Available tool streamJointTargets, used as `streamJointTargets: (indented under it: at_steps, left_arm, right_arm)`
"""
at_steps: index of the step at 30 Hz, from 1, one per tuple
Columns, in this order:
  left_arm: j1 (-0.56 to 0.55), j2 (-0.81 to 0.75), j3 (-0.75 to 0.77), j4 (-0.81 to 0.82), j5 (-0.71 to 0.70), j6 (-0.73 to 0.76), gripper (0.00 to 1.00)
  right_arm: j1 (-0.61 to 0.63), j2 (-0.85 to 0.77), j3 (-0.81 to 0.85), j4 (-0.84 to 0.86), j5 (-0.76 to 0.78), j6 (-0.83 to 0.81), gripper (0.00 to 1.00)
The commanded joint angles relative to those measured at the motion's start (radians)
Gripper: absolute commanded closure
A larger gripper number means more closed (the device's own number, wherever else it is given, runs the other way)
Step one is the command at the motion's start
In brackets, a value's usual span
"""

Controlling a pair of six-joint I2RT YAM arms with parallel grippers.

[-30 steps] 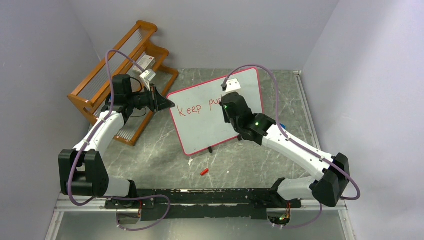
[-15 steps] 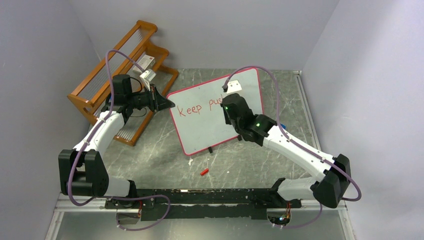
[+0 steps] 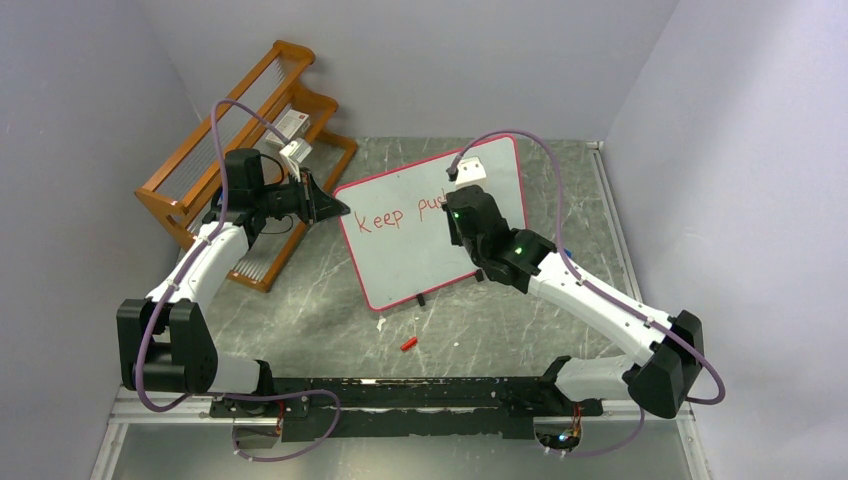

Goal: Write a sentence on the whiteboard

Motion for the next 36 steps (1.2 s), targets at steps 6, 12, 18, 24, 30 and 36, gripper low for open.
streamJointTargets:
  at_steps: [6,12,18,24,30,36]
  left_arm:
    - [-0.027,0.038,-0.013,-0.066,-0.099,0.117,0.95]
    - [-0.026,0.039,-0.013,-0.066,-0.097,0.118,0.95]
    - [-0.026,0.039,-0.013,-0.065,-0.098,0.118,0.95]
    - [-0.026,0.038,-0.013,-0.067,-0.100,0.118,0.95]
    - [-0.026,0.039,-0.013,-0.067,-0.101,0.118,0.95]
    - [-0.026,0.039,-0.013,-0.067,-0.101,0.118,0.95]
  right_arm:
    - [-0.008,0.021,0.015,0.045,0.013,-0.018,1.00]
    - [-0.008,0.031,0.018,0.054,0.024,-0.024,1.00]
    - [-0.011,0.020,0.013,0.069,0.046,-0.027,1.00]
    - [-0.016,0.012,0.010,0.070,0.056,-0.028,1.00]
    - [-0.023,0.011,0.005,0.046,0.059,-0.018,1.00]
    - [-0.027,0.006,-0.006,0.025,0.039,-0.004,1.00]
